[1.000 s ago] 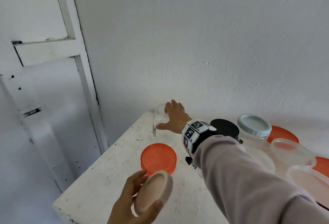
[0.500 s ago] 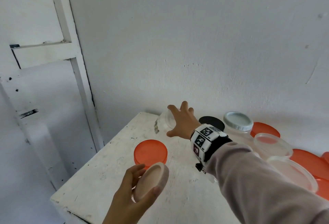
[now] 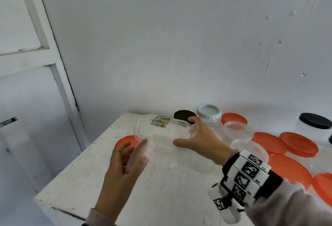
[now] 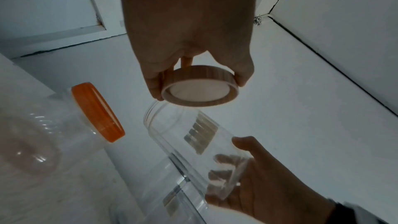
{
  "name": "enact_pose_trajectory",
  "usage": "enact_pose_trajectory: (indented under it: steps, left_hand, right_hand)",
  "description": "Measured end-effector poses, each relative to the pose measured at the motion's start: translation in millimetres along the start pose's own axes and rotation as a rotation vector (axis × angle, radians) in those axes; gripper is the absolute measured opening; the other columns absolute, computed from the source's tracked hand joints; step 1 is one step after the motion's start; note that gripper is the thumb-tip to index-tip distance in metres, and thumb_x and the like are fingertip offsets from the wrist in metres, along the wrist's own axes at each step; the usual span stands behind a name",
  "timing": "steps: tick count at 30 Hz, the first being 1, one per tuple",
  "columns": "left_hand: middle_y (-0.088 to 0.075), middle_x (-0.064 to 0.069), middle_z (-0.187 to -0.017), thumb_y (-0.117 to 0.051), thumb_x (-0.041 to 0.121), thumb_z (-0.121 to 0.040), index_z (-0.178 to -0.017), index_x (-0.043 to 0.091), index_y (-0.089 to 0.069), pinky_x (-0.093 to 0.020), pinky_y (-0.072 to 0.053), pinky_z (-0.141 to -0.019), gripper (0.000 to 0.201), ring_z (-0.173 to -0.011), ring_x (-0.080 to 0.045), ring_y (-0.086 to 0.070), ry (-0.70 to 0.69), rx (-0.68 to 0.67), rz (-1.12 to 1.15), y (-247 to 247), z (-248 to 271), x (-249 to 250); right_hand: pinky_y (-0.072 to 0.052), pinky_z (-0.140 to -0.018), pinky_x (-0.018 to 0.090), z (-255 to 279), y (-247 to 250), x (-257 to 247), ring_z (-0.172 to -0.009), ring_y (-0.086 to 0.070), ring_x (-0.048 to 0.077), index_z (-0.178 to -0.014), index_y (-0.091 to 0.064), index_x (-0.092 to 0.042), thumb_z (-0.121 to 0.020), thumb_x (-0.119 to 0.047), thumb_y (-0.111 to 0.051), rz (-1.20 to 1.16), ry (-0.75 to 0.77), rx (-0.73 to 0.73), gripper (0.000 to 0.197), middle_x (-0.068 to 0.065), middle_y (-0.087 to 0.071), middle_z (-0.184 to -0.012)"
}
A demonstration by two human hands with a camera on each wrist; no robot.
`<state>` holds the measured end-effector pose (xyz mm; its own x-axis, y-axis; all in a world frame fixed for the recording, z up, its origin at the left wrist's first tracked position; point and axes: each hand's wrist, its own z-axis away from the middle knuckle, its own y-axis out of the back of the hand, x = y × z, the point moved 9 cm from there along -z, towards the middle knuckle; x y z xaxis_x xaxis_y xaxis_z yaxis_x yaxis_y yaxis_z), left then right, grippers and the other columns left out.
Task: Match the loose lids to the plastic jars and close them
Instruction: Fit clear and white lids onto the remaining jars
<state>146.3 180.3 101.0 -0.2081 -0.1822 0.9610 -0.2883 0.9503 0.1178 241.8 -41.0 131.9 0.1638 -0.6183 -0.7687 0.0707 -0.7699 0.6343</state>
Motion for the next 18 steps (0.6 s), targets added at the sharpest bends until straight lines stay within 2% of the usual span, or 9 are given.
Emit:
enact_pose_trajectory:
  steps: [2, 4, 6, 9, 12, 14, 18]
  left_hand:
    - [-0.063, 0.021, -0.107, -0.066, 0.070, -0.057, -0.106, 0.048, -0.048, -0.011, -0.048, -0.068, 0.057, -0.096, 0.004, -0.062, -0.027, 0.036, 0.056, -2, 1, 10]
    - [-0.064, 0.016, -0.105, -0.067, 0.069, -0.066, -0.101, 0.048, -0.048, -0.005, -0.047, -0.061, 0.045, -0.094, 0.001, -0.063, -0.055, 0.064, 0.078, -6, 1, 20]
    - [-0.064, 0.012, -0.105, -0.061, 0.074, -0.058, -0.101, 0.049, -0.047, -0.006, -0.046, -0.061, 0.052, -0.092, 0.001, -0.063, -0.056, 0.079, 0.080, -11, 1, 26]
    - [-0.065, 0.015, -0.102, -0.060, 0.074, -0.054, -0.105, 0.049, -0.047, -0.013, -0.043, -0.067, 0.059, -0.091, 0.000, -0.063, -0.043, 0.078, 0.084, -22, 2, 31]
    - [-0.065, 0.015, -0.103, -0.070, 0.068, -0.063, -0.106, 0.049, -0.048, -0.020, -0.047, -0.076, 0.052, -0.094, -0.001, -0.063, -0.040, 0.028, 0.094, -37, 1, 38]
    - [-0.064, 0.014, -0.107, -0.069, 0.068, -0.058, -0.113, 0.045, -0.048, -0.021, -0.046, -0.077, 0.063, -0.097, 0.000, -0.061, -0.032, -0.012, 0.091, -50, 1, 42]
    - [-0.060, 0.015, -0.111, -0.068, 0.071, -0.059, -0.116, 0.043, -0.045, -0.019, -0.044, -0.072, 0.068, -0.087, 0.016, -0.057, -0.035, -0.080, 0.025, -73, 1, 51]
  right_hand:
    - [-0.052, -0.081, 0.033, 18, 0, 14, -0.102, -0.053, 0.015, -0.130, -0.041, -0.027, -0.058, -0.049, -0.082, -0.141, -0.056, -0.073, 0.085, -0.006, -0.046, -0.116]
    - [-0.055, -0.078, 0.033, 37, 1, 27, -0.091, -0.059, 0.013, -0.119, -0.048, -0.024, -0.052, -0.050, -0.078, -0.294, -0.103, -0.125, 0.078, -0.003, -0.054, -0.105]
    - [-0.053, -0.081, 0.029, 53, 6, 42, -0.091, -0.060, 0.011, -0.120, -0.054, -0.023, -0.054, -0.052, -0.077, -0.316, -0.125, -0.142, 0.076, -0.004, -0.060, -0.100]
    - [-0.051, -0.090, 0.035, 71, 14, 68, -0.092, -0.059, 0.015, -0.109, -0.059, -0.018, -0.063, -0.047, -0.081, -0.224, -0.152, -0.144, 0.059, 0.001, -0.060, -0.101]
    - [-0.054, -0.081, 0.027, 84, 13, 89, -0.090, -0.058, 0.011, -0.112, -0.051, -0.019, -0.060, -0.041, -0.084, -0.150, -0.178, -0.180, 0.066, -0.004, -0.056, -0.108]
    - [-0.055, -0.083, 0.026, 89, 11, 100, -0.094, -0.058, 0.010, -0.119, -0.044, -0.023, -0.062, -0.036, -0.086, -0.133, -0.181, -0.210, 0.072, -0.005, -0.052, -0.112]
    - [-0.051, -0.088, 0.027, 96, 7, 123, -0.105, -0.053, 0.013, -0.142, -0.028, -0.028, -0.057, -0.043, -0.087, 0.001, -0.164, -0.299, 0.105, -0.007, -0.040, -0.119]
